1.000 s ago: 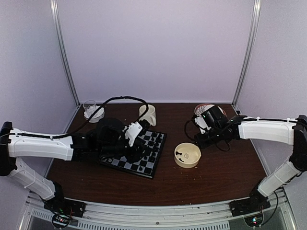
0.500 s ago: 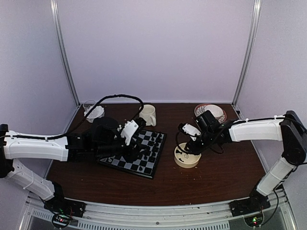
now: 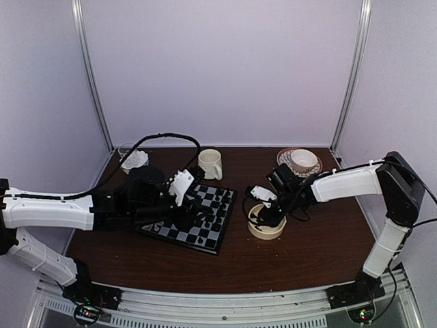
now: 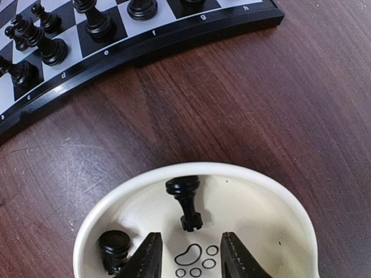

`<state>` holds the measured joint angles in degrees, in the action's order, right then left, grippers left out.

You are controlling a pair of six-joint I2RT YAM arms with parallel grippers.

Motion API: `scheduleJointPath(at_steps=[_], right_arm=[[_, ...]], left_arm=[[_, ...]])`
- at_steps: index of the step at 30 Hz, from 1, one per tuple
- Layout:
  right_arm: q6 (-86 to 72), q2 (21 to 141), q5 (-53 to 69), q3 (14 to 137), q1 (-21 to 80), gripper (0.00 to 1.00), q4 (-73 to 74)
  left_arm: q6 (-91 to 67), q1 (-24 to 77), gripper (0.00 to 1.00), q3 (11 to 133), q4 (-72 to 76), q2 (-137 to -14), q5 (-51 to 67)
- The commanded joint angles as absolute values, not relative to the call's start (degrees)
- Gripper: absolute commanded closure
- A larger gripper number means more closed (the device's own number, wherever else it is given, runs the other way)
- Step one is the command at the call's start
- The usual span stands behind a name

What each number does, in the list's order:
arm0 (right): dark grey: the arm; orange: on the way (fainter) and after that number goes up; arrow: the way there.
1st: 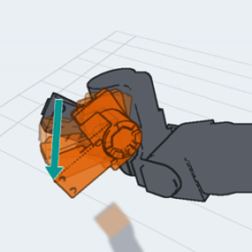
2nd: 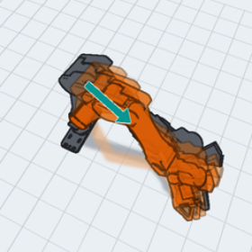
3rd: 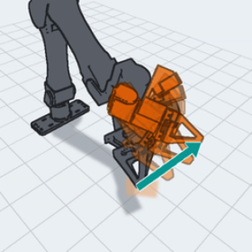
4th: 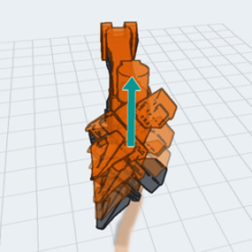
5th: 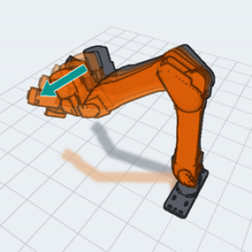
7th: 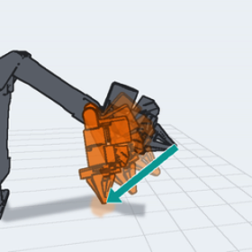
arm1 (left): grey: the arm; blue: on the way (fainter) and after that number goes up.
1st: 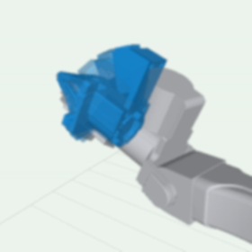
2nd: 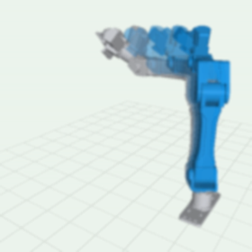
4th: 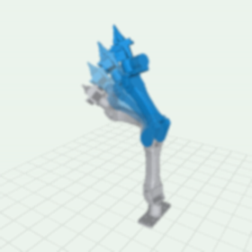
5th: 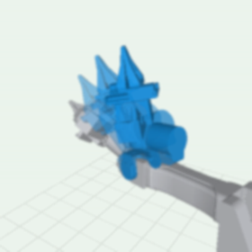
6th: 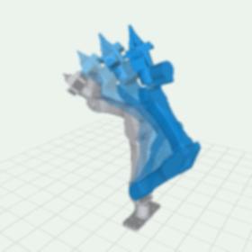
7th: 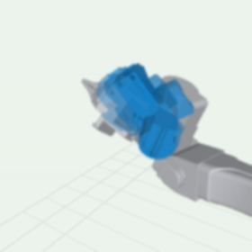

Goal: Set up the chess pieces on the board

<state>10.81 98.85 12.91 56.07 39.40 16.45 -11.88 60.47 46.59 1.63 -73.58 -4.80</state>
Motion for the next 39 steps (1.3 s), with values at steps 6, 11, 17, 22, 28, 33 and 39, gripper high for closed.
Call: scheduleJointPath(at_steps=[6, 11, 17, 22, 28, 33, 39], right_arm=[[11.9, 104.08, 12.51, 60.55, 40.34, 0.77, 17.38], [11.4, 102.06, 13.37, 59.96, 40.34, 0.93, 17.0], [9.77, 94.15, 14.49, 56.1, 40.5, 0.95, 15.67], [9.27, 87.1, 15.92, 53.11, 42.78, 0.94, 13.89], [10.39, 83.54, 15.62, 51.68, 49.99, 0.94, 9.39], [10.63, 83.49, 17.33, 50.92, 53.99, 0.95, 4.77], [11.85, 82.83, 16.97, 49.92, 58.1, 0.95, 0.89]], left_arm=[[-12.47, 60.08, 0.47, 45.79, 2.94, -71.94, -5.97], [-12.72, 60.11, 0.47, 45.69, 2.9, -71.58, -6.62], [-12.75, 60.08, 0.47, 45.33, 3.07, -71.16, -7.29], [-14.39, 59.78, 0.46, 45.61, 3.43, -72.35, -5.67], [-20.43, 56.19, 0.41, 46.12, 5.53, -74.83, 7.48], [-25.91, 53.91, 0.32, 46.28, 8.87, -77.46, 17.61], [-32.27, 52.39, 0.25, 47.72, 11.67, -82.14, 25.59]])
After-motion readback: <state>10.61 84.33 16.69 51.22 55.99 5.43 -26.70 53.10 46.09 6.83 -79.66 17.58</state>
